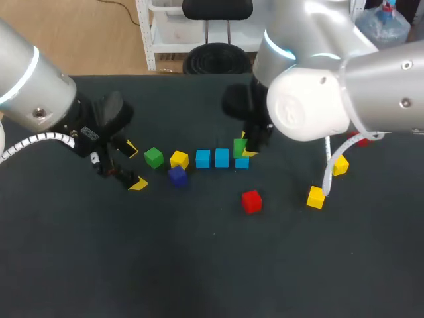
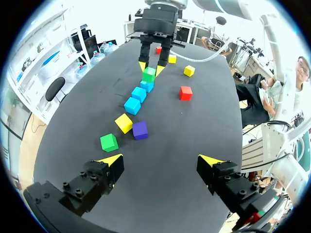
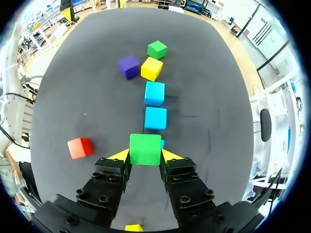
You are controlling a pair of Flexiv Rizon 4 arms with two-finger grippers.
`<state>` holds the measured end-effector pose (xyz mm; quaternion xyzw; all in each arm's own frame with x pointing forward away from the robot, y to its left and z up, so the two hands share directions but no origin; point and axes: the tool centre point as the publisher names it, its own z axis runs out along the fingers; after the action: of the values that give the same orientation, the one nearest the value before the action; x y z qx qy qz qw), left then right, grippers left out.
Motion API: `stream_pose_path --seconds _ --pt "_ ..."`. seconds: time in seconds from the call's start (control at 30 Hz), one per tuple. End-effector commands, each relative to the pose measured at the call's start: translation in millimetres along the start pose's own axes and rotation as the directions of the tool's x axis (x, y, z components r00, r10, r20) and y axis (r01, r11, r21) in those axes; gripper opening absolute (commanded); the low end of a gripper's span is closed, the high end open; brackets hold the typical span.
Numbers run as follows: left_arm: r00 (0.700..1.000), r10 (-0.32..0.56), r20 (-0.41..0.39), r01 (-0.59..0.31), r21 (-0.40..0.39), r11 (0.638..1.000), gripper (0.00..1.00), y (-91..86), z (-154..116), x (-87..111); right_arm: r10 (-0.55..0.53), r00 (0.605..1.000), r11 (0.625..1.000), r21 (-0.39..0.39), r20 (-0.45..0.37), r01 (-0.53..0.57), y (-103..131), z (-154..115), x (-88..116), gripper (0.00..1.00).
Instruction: Place the blue cubes, place green cubes on the blue cubes, place the yellow cubes on the green cubes, then place the red cubes on the yellow cubes, and place purple cube on the red cubes.
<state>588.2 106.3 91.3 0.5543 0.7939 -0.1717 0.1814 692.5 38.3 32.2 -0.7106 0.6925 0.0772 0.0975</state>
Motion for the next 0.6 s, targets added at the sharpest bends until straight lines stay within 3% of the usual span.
stream_pose_path --seconds 0.03,0.6 --pt "1.0 0.001 0.001 -0.001 0.003 1.0 1.0 1.3 0.1 0.3 0.001 1.0 1.0 -0.013 -0.007 -0.001 -6.6 5.4 -5.6 0.0" --pt "1.0 0.001 0.001 -0.001 0.003 1.0 1.0 1.3 0.1 0.3 -0.01 1.0 1.0 -0.027 -0.029 0.01 -7.8 7.1 -10.6 0.0"
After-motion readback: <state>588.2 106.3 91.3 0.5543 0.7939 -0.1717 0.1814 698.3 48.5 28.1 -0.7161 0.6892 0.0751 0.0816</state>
